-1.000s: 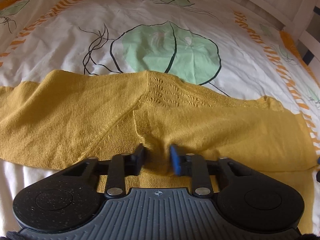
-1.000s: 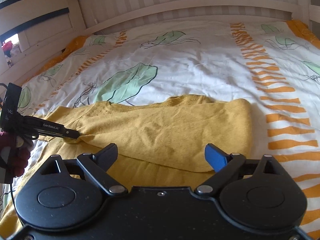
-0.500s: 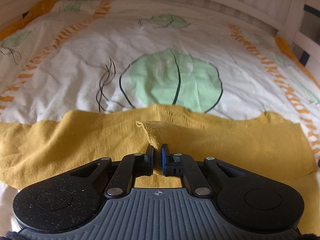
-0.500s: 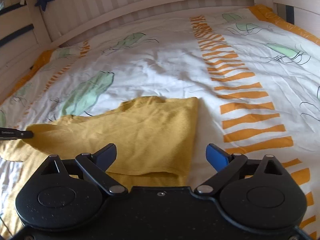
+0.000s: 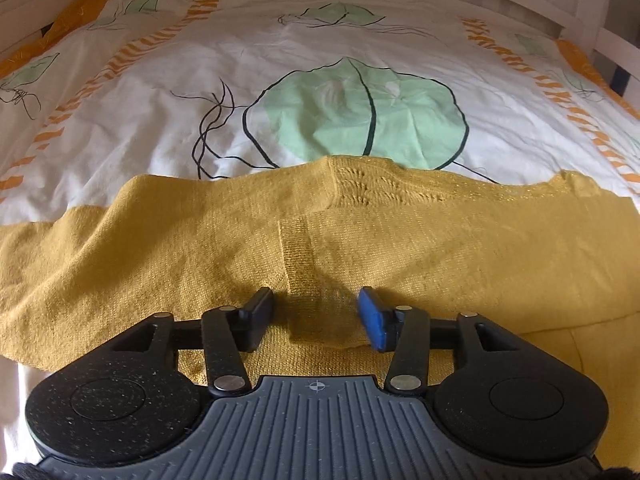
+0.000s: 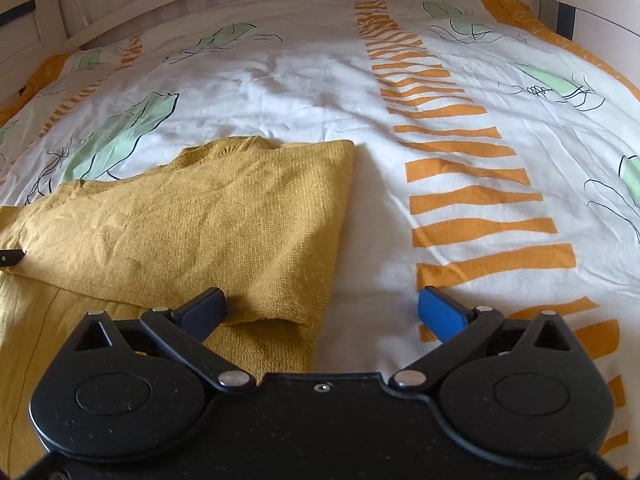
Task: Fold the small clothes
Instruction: 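Close the left gripper on the other yellow sleeve cuff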
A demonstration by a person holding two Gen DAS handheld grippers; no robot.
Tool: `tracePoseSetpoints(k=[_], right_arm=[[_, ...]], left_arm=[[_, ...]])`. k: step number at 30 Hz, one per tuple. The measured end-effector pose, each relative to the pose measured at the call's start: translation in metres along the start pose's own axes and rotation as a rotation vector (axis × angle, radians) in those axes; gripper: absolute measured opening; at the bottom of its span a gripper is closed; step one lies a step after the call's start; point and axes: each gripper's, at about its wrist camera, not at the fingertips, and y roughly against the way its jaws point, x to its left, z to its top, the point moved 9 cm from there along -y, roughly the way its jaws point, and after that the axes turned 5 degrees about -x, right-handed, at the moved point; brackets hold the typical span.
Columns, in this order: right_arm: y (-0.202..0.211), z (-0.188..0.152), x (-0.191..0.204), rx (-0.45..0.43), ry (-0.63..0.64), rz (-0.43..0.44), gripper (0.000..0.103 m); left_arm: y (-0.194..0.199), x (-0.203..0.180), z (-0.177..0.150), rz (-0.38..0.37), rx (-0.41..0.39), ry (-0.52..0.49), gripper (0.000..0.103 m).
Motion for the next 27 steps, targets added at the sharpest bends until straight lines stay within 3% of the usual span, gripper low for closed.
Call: tracePoseSetpoints(k=[4, 8, 10, 14, 17, 27], right_arm=[[0.000, 0.001, 0.000, 0.004, -0.008, -0.005, 0.103], [0.006, 0.006, 0.001, -0.001, -0.041, 0.010, 0.103], [0.013, 0.012, 0.001, -0.031, -0.077, 0.024, 0.103], [0.033, 0.033, 0.011, -0.151, -0.082, 0.056, 0.103], [0.041, 0.041, 0.024, -0.197, -0.099, 0.133, 0.103], [0.034, 0.016, 0.098, -0.083, -0.150, 0.427, 0.103]], left_arm=[[0.004, 0.000, -0.001, -0.097, 0.012, 0.026, 0.072], [0.016, 0.009, -0.004, -0.174, 0.033, 0.070, 0.076], [0.027, 0.022, -0.005, -0.174, 0.017, 0.109, 0.077], [0.046, 0.071, -0.003, -0.099, -0.033, 0.166, 0.081], [0.055, 0.117, -0.002, -0.023, -0.047, 0.212, 0.083], [0.077, 0.270, -0.006, 0.236, -0.088, 0.390, 0.086]])
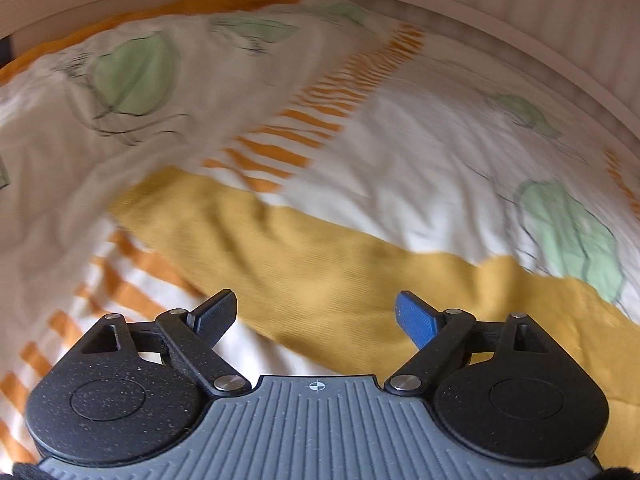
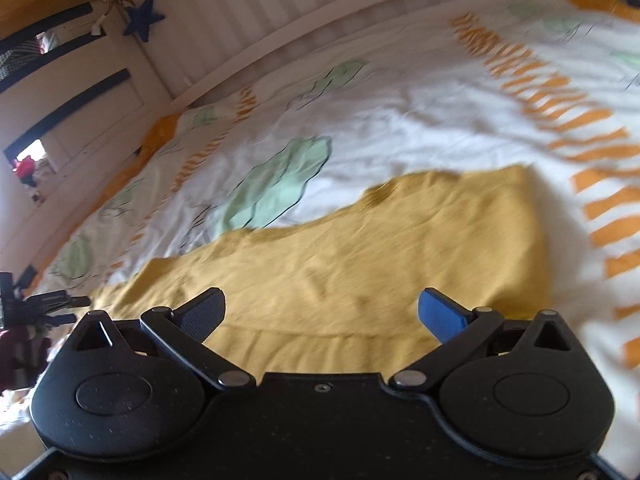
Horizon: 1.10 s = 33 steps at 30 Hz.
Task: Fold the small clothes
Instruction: 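Close the left gripper on the other yellow sleeve cuff, then lift the cuff, lay the sleeve across the sweater back, open left gripper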
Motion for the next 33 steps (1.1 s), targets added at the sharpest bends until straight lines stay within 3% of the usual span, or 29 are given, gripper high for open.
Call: tracePoseSetpoints(k=[4, 10, 16, 21, 23, 25, 27, 33], right_arm=[[-0.011, -0.018, 0.023, 0.044, 0.005, 0.051, 0.103], [-0.021, -0.036, 0.040, 0.061, 0.065, 0.067, 0.103], [-0.028, -0.045, 0.044, 0.057, 0.068, 0.030, 0.103], [-0.035, -0.049, 0.057, 0.040, 0.122, 0.021, 0.103], [-0.036, -0.052, 0.064, 0.044, 0.142, 0.042, 0.103], [-0.036, -0.055, 0.070, 0.048, 0.159, 0.056, 0.103], [-0.036, -0.057, 0.074, 0.052, 0.169, 0.069, 0.103], [-0.035, -0.053, 0.073, 0.086, 0.155, 0.091, 0.102]], left_arm=[[-0.011, 0.039, 0.009, 0.047, -0.010, 0.094, 0.086], [-0.038, 0.074, 0.013, 0.056, -0.001, 0.223, 0.087], [-0.064, 0.077, 0.022, 0.068, -0.015, 0.184, 0.096], [-0.070, 0.077, 0.027, 0.073, -0.047, 0.198, 0.093], [-0.067, 0.080, 0.027, 0.114, -0.058, 0.218, 0.075], [-0.063, 0.080, 0.029, 0.138, -0.065, 0.197, 0.029], [-0.056, 0.077, 0.032, 0.111, -0.079, 0.185, 0.010], [-0.010, 0.027, 0.055, 0.010, -0.155, 0.136, 0.008]])
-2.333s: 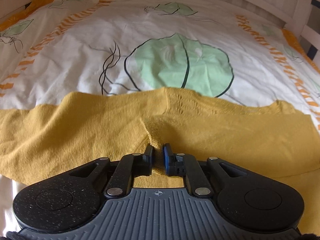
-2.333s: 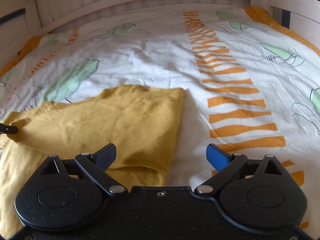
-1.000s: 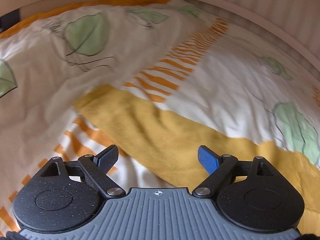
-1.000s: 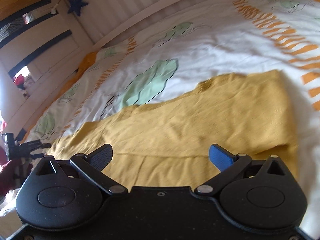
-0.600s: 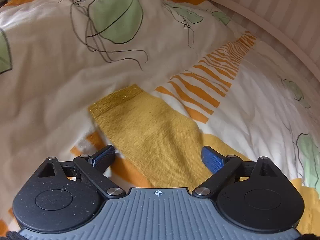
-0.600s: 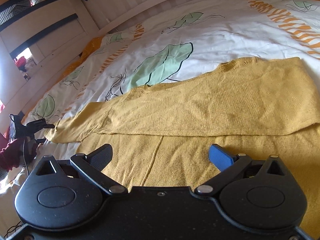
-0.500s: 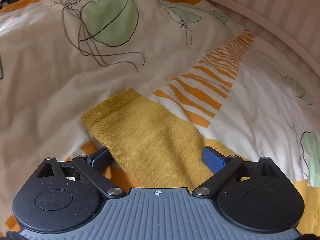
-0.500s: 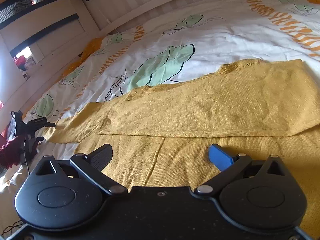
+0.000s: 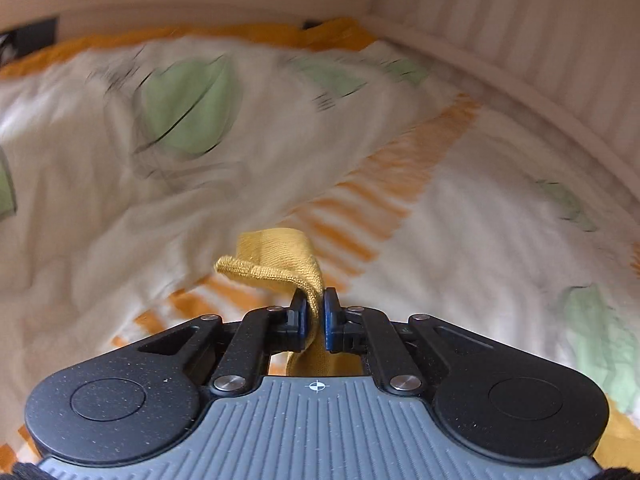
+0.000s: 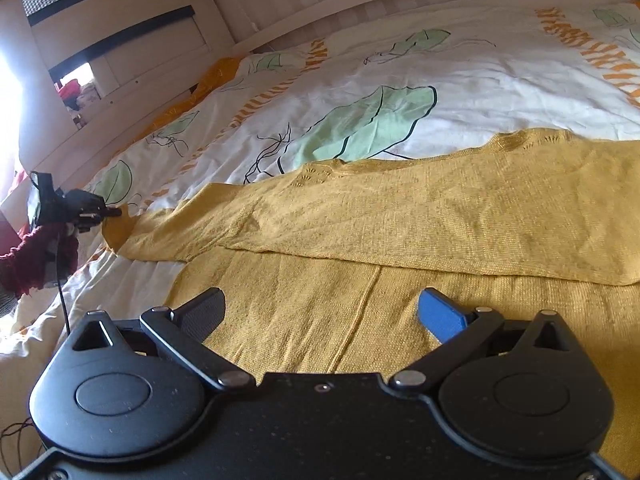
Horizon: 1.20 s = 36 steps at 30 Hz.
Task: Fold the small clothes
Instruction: 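Lift the cuff, lay the sleeve across the sweater back, open left gripper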
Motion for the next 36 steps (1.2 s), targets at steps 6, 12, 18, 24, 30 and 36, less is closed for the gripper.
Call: tracePoseSetpoints(k=[6, 12, 18, 24, 30, 36], right_arm=[[0.010, 0.012, -0.010, 0.036, -0.055, 0.012, 0.103], [0.033, 0.035, -0.028, -0.008, -0.092, -0.041, 0.103], [0.060, 0.058, -0.058, -0.058, -0.162, -0.105, 0.103], [0.084, 0.073, -0.088, -0.112, -0.209, -0.189, 0.103], [0.095, 0.077, -0.111, -0.128, -0.280, -0.231, 0.102], [0.104, 0.079, -0.127, -0.154, -0.320, -0.265, 0.103]], left_arm=[[0.059, -0.095, 0.021, -0.193, -0.058, -0.036, 0.008], [0.111, -0.208, 0.019, -0.388, -0.096, -0.127, 0.008], [0.132, -0.312, -0.023, -0.540, -0.065, -0.167, 0.008], [0.122, -0.392, -0.107, -0.609, 0.043, -0.240, 0.009], [0.111, -0.421, -0.184, -0.644, 0.176, -0.359, 0.032], [0.129, -0.419, -0.202, -0.719, 0.176, -0.403, 0.059]])
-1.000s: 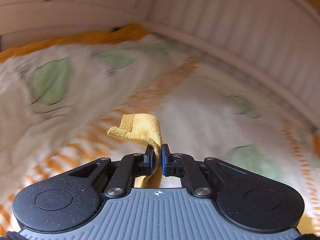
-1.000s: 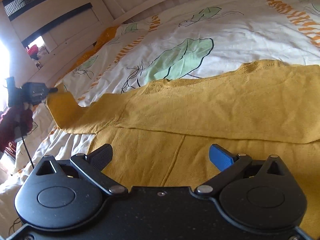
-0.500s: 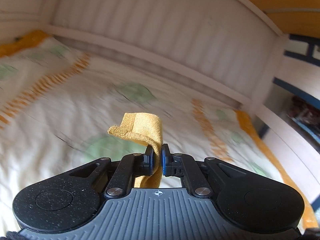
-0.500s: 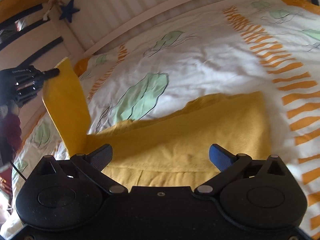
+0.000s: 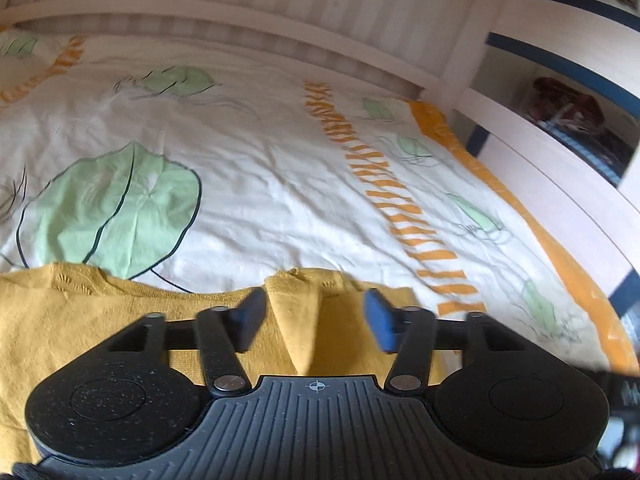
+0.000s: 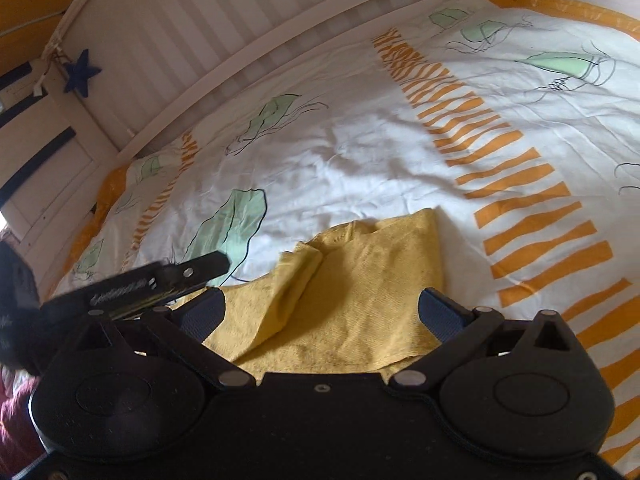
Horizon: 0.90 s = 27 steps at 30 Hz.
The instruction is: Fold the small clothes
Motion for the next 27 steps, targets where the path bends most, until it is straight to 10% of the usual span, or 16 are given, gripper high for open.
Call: tracePoseSetpoints(k=[7, 17, 27], right_arm=[[-0.005, -0.004, -0.006, 0.009, 0.003, -0.021, 0.103], [-0.018, -0.020, 0.007, 0.036, 0.126, -0.038, 0.103], [-0.030, -0.041, 0.020, 0.022, 0.258, -0.045, 0.103]], left_arm=[[0.036, 0.019, -0.008, 0.041, -0.030, -0.066, 0.069], [0.051, 0.149, -0.044, 0.348, 0.065, 0.056, 0.070], [0.059, 0.194, -0.064, 0.349, 0.098, 0.090, 0.070]])
